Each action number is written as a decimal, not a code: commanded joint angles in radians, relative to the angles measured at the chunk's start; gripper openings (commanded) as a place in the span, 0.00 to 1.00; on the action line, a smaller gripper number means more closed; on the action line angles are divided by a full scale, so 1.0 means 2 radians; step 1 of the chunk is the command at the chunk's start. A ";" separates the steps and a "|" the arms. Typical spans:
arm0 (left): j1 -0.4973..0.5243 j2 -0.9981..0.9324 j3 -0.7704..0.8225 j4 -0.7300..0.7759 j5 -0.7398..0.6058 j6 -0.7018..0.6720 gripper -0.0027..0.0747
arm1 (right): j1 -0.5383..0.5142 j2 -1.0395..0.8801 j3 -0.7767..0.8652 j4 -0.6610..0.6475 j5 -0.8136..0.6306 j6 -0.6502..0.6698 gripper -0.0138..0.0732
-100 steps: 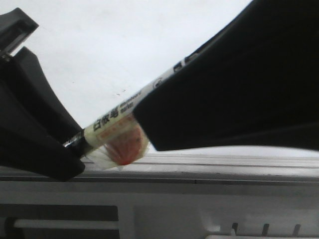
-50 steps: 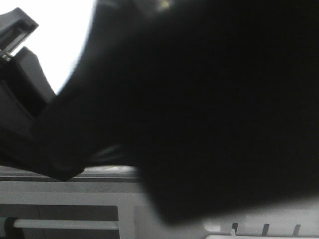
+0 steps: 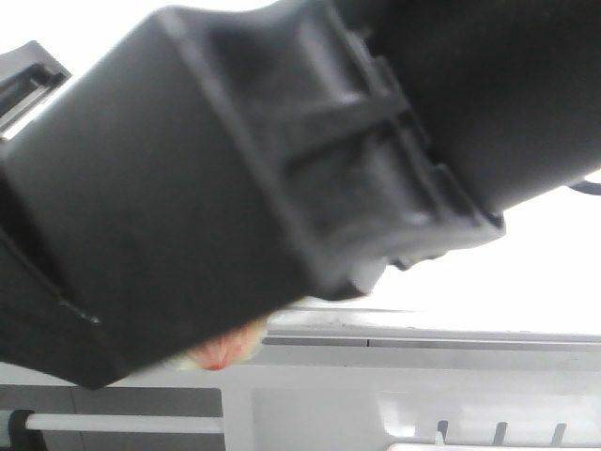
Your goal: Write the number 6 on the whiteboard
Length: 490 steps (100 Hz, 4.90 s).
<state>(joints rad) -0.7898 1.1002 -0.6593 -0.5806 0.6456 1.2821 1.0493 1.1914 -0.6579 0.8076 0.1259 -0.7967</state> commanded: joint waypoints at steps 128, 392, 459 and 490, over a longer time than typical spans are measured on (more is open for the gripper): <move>0.105 -0.361 0.071 -0.008 -0.078 -0.301 0.01 | -0.118 -0.209 -0.011 -0.169 0.062 -0.003 0.10; 0.108 -0.363 0.085 -0.036 -0.127 -0.301 0.01 | -0.217 -0.088 -0.017 -0.249 0.083 0.089 0.10; 0.108 -0.174 0.056 -0.147 0.058 -0.106 0.54 | -0.111 -0.081 -0.115 -0.198 0.274 0.089 0.10; 0.105 -0.061 0.030 -0.281 0.071 0.093 0.54 | -0.067 -0.045 -0.115 -0.181 0.244 0.088 0.10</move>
<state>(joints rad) -0.5769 0.9482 -0.5537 -1.0253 0.7952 1.3604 0.8911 1.1098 -0.8607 0.4162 0.6785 -0.6161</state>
